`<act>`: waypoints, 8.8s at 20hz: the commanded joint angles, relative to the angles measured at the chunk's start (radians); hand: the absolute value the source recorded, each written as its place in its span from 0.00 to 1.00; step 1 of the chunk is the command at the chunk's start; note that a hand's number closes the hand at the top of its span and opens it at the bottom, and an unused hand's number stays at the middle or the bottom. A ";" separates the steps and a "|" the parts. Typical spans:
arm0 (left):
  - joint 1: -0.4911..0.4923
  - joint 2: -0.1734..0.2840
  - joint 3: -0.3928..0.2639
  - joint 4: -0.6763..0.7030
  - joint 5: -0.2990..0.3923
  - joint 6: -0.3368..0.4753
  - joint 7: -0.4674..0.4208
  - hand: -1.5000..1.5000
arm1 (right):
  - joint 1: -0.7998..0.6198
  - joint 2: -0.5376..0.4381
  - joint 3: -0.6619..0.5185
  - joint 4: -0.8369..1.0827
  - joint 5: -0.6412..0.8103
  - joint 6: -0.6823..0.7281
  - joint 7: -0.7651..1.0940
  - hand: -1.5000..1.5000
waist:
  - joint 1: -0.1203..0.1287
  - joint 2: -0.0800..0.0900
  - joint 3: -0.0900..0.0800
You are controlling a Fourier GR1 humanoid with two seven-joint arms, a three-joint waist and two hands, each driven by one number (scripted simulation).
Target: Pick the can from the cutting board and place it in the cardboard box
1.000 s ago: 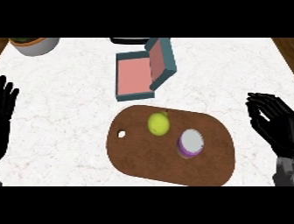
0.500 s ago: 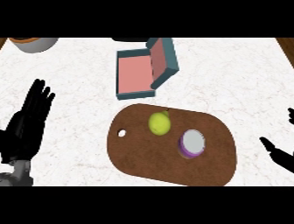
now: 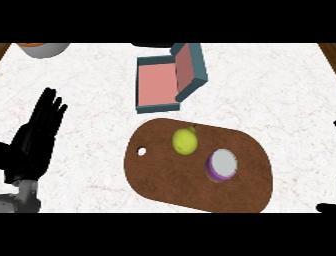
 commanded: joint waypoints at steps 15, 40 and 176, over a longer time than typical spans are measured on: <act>-0.031 -0.059 0.046 0.057 -0.049 -0.076 -0.005 0.50 | -0.364 0.154 0.233 -0.234 0.017 0.114 0.679 0.00 | 0.015 0.003 0.004; -0.008 -0.164 0.114 -0.058 -0.185 -0.109 0.092 0.50 | -0.338 0.506 0.242 -0.083 0.299 0.258 0.663 0.00 | 0.009 0.002 0.004; -0.107 -0.249 0.203 0.010 -0.237 -0.272 0.126 0.50 | -1.628 0.822 0.336 1.584 0.983 -0.733 0.828 0.00 | 0.108 0.026 0.004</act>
